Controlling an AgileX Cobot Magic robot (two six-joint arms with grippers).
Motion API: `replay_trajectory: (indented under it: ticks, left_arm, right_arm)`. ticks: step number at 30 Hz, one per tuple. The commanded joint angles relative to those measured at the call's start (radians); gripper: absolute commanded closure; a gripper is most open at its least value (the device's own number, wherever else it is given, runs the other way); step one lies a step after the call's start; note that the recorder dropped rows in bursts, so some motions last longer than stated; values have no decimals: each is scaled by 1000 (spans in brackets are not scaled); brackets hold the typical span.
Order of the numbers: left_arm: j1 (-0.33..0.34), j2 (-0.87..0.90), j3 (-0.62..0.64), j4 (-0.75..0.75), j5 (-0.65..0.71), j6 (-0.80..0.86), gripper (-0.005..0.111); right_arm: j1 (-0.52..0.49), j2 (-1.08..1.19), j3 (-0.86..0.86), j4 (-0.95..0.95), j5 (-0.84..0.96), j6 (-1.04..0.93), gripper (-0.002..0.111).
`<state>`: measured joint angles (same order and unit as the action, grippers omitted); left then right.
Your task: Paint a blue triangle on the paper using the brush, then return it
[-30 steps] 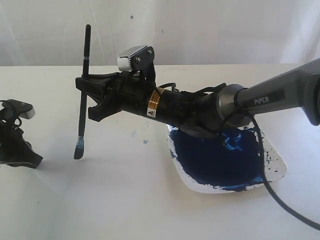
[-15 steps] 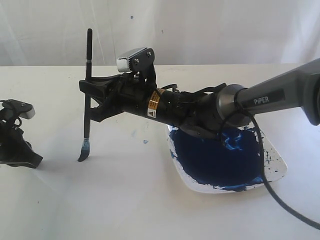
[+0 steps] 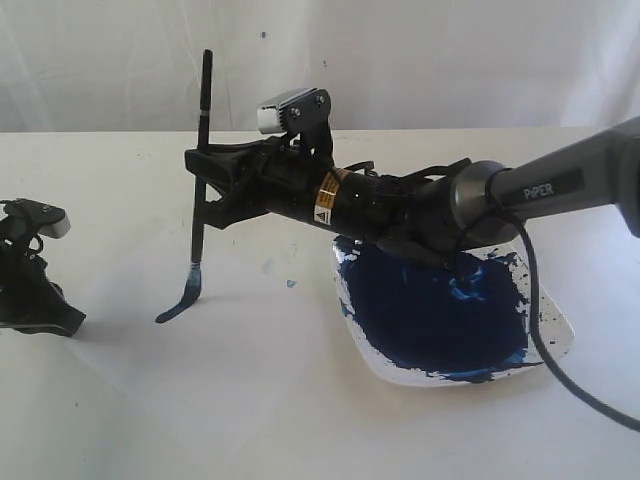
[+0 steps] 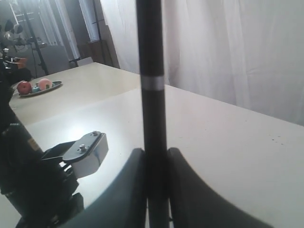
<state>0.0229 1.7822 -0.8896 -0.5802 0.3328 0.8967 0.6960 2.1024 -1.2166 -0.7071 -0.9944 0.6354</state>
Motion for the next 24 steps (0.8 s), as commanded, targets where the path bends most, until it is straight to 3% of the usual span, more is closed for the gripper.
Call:
replay_trajectory:
  ticks: [1, 9, 24]
  left_arm:
    - [0, 9, 3, 7, 41, -4, 107]
    - [0, 9, 3, 7, 43, -4, 107]
    - [0, 9, 3, 7, 43, -4, 107]
  right_arm:
    - [-43, -7, -7, -2, 13, -12, 108]
    - [-129, -7, -7, -4, 23, -12, 108]
    - [-124, -177, 17, -30, -7, 4, 108]
